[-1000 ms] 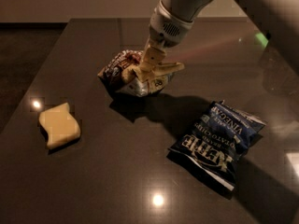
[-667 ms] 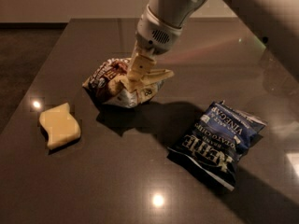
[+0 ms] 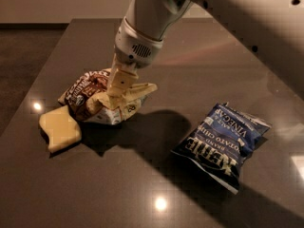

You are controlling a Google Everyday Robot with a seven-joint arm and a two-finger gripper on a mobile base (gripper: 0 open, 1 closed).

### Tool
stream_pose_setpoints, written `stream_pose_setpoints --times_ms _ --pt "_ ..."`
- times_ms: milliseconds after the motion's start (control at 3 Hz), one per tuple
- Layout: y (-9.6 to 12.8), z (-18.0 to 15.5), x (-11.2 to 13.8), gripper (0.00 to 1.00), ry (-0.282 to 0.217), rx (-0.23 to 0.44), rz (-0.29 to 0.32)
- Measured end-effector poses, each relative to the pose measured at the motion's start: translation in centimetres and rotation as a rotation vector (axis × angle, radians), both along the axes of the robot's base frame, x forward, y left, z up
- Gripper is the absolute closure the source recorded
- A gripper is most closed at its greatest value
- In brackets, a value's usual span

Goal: Move brown chip bag near sponge

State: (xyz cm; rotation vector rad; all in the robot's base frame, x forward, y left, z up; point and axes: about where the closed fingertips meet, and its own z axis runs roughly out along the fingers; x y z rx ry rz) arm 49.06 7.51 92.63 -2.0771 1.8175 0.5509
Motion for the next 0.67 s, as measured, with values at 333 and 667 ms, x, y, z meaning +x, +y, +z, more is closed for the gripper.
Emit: stream_pose_setpoints --times_ms 333,667 --pt "0.16 0.04 0.02 0.05 -0.003 0.002 0.0" --pt "0.25 0.05 0.0 0.0 -0.005 0.002 0.001"
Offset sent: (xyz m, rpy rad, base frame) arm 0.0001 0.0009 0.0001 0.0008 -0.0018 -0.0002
